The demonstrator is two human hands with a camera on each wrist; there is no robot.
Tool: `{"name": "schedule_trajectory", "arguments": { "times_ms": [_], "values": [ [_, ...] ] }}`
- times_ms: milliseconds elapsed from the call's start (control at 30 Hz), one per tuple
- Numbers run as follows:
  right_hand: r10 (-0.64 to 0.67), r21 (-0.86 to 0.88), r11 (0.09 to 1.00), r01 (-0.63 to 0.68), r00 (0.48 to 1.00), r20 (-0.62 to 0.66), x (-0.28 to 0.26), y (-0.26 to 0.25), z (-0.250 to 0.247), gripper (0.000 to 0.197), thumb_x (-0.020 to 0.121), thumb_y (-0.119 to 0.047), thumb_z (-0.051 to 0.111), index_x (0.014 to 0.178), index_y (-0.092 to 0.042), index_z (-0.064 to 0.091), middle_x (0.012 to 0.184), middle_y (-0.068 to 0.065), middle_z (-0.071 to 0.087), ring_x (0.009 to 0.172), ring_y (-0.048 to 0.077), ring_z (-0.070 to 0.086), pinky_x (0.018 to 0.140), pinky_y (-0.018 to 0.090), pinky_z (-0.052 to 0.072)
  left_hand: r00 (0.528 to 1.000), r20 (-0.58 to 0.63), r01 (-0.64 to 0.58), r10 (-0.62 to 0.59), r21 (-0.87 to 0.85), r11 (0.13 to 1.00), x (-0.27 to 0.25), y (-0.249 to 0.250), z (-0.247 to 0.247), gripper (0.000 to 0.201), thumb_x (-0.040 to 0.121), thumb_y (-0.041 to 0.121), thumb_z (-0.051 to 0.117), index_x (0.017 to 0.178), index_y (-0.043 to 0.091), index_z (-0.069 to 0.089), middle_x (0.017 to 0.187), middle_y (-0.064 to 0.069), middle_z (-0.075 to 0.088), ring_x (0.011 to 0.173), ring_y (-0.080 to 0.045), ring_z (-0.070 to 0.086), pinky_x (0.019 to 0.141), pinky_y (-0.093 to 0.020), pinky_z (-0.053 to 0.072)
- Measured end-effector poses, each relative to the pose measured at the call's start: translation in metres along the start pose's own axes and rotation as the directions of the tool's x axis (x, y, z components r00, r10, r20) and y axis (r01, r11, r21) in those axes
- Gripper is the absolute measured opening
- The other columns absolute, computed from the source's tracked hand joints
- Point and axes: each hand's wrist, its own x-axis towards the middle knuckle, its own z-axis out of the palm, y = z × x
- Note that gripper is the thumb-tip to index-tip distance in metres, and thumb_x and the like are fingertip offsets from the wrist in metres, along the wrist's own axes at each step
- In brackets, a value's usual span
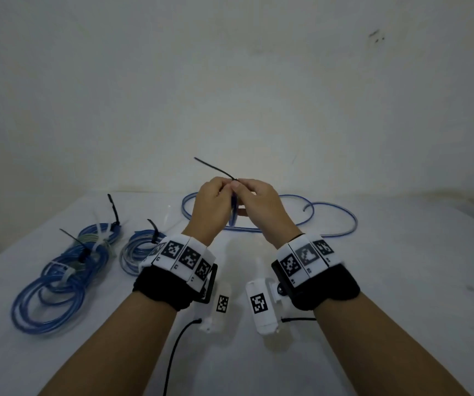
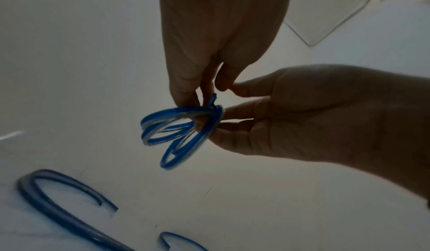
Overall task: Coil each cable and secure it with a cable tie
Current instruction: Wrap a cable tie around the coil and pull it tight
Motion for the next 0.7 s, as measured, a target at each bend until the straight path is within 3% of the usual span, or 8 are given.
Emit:
{"name": "schedule_trajectory", "arguments": {
  "times_ms": [133,233,333,400,500,567,633,700],
  "values": [
    [0.029,0.023,0.999,-0.029,0.999,0.02,-0.005,-0.01,0.017,0.019,0.09,-0.01,0.056,0.105,-0.004,0.065,0.103,0.016,0.066,0.092,0.032,0.065,0.084,0.049,0.055,0.99,0.098,0.109,-0.103,-0.058,0.992,-0.008,0.009,-0.03,0.027,0.092,-0.001,0.037,0.091,0.013,0.06,0.094,-0.011,0.062,0.091,-0.024,0.059,0.088,-0.041,0.049],
    [0.059,0.038,0.997,-0.06,0.998,0.028,-0.008,-0.014,0.023,0.017,0.088,0.002,0.054,0.101,0.001,0.065,0.092,0.017,0.065,0.075,0.024,0.064,0.074,0.034,0.057,0.987,0.153,0.011,-0.04,0.185,0.983,-0.008,0.002,-0.052,0.029,0.092,0.003,0.039,0.1,0.015,0.064,0.102,-0.004,0.065,0.102,-0.021,0.058,0.093,-0.035,0.046],
    [0.131,0.133,0.981,-0.144,0.987,0.097,-0.012,-0.018,0.03,0.02,0.089,0.008,0.049,0.102,0.005,0.064,0.085,0.015,0.062,0.065,0.016,0.059,0.058,0.019,0.05,0.985,0.154,-0.141,0.08,0.442,0.886,-0.006,-0.005,-0.071,0.027,0.094,0.009,0.044,0.109,0.014,0.066,0.111,-0.003,0.064,0.109,-0.019,0.054,0.1,-0.032,0.037],
    [0.176,0.227,0.952,-0.205,0.974,0.144,-0.014,-0.022,0.036,0.019,0.089,0.009,0.047,0.097,0.004,0.063,0.081,0.015,0.061,0.065,0.016,0.057,0.058,0.019,0.048,0.986,0.123,-0.154,0.11,0.451,0.879,-0.007,-0.009,-0.083,0.025,0.095,0.012,0.046,0.115,0.012,0.062,0.115,-0.002,0.058,0.112,-0.015,0.049,0.095,-0.02,0.031],
    [0.254,0.368,0.874,-0.318,0.944,0.213,-0.015,-0.024,0.047,0.018,0.09,0.012,0.043,0.098,0.004,0.056,0.078,0.016,0.058,0.063,0.018,0.056,0.052,0.019,0.049,0.986,0.168,-0.102,0.021,0.486,0.868,-0.008,-0.019,-0.1,0.028,0.097,0.018,0.044,0.124,0.012,0.052,0.124,-0.005,0.054,0.117,-0.018,0.049,0.09,-0.021,0.034],
    [0.3,0.385,0.842,-0.379,0.921,0.25,-0.016,-0.022,0.057,0.016,0.092,0.011,0.042,0.102,0.006,0.053,0.078,0.016,0.057,0.062,0.019,0.056,0.052,0.02,0.05,0.98,0.195,-0.082,-0.031,0.544,0.835,-0.008,-0.026,-0.111,0.024,0.097,0.016,0.045,0.117,0.011,0.057,0.114,-0.008,0.061,0.102,-0.02,0.057,0.076,-0.022,0.04],
    [0.325,0.345,0.843,-0.413,0.902,0.285,-0.018,-0.018,0.068,0.012,0.094,0.008,0.042,0.091,0.004,0.053,0.077,0.017,0.057,0.062,0.019,0.057,0.053,0.02,0.051,0.982,0.175,-0.046,-0.071,0.588,0.808,-0.009,-0.032,-0.121,0.019,0.095,0.012,0.046,0.107,0.01,0.061,0.102,-0.011,0.066,0.085,-0.019,0.058,0.062,-0.017,0.041],
    [0.348,0.297,0.848,-0.438,0.884,0.311,-0.019,-0.013,0.08,0.012,0.095,0.005,0.042,0.088,0.003,0.052,0.078,0.019,0.058,0.062,0.022,0.058,0.053,0.022,0.053,0.983,0.145,-0.01,-0.113,0.654,0.756,-0.009,-0.039,-0.132,0.017,0.095,0.015,0.049,0.103,0.009,0.063,0.098,-0.012,0.066,0.076,-0.016,0.054,0.057,-0.016,0.037]
  ]
}}
